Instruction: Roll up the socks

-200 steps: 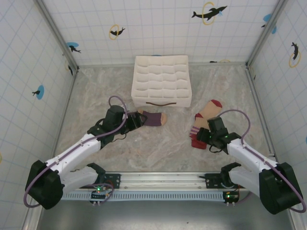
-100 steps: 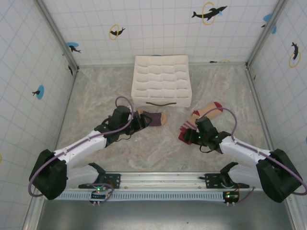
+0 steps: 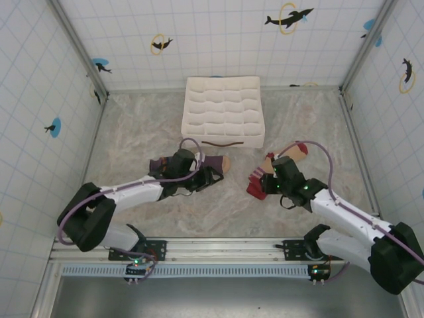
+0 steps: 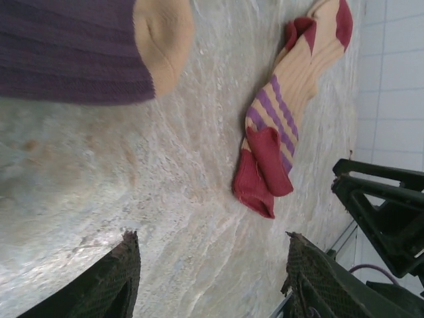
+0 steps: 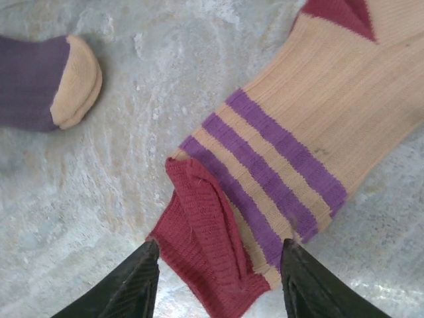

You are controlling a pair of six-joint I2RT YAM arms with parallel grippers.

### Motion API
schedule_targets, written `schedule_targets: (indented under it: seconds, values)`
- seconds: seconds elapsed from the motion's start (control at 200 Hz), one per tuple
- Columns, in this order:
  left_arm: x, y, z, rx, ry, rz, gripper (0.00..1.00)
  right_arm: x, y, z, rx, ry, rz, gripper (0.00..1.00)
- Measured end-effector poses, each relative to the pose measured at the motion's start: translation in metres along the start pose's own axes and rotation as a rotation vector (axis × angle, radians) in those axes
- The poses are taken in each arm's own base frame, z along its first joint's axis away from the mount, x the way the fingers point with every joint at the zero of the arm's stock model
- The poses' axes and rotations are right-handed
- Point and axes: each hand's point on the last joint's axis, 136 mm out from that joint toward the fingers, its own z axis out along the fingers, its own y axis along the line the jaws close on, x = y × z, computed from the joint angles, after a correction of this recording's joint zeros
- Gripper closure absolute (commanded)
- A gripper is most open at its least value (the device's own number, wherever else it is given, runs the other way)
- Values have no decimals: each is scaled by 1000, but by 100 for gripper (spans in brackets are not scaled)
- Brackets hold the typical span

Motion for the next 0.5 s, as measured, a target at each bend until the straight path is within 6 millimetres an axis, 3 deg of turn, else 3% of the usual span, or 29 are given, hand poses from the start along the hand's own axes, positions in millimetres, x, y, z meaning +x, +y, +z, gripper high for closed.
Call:
schedule_targets:
  seconds: [0.23, 0.5]
  values:
    - [9, -17, 24, 37, 46, -13, 57, 20, -4, 26, 18, 101, -99, 54]
    - [20, -36, 60, 79, 124, -43, 68, 27, 1, 30, -36, 94, -124, 65]
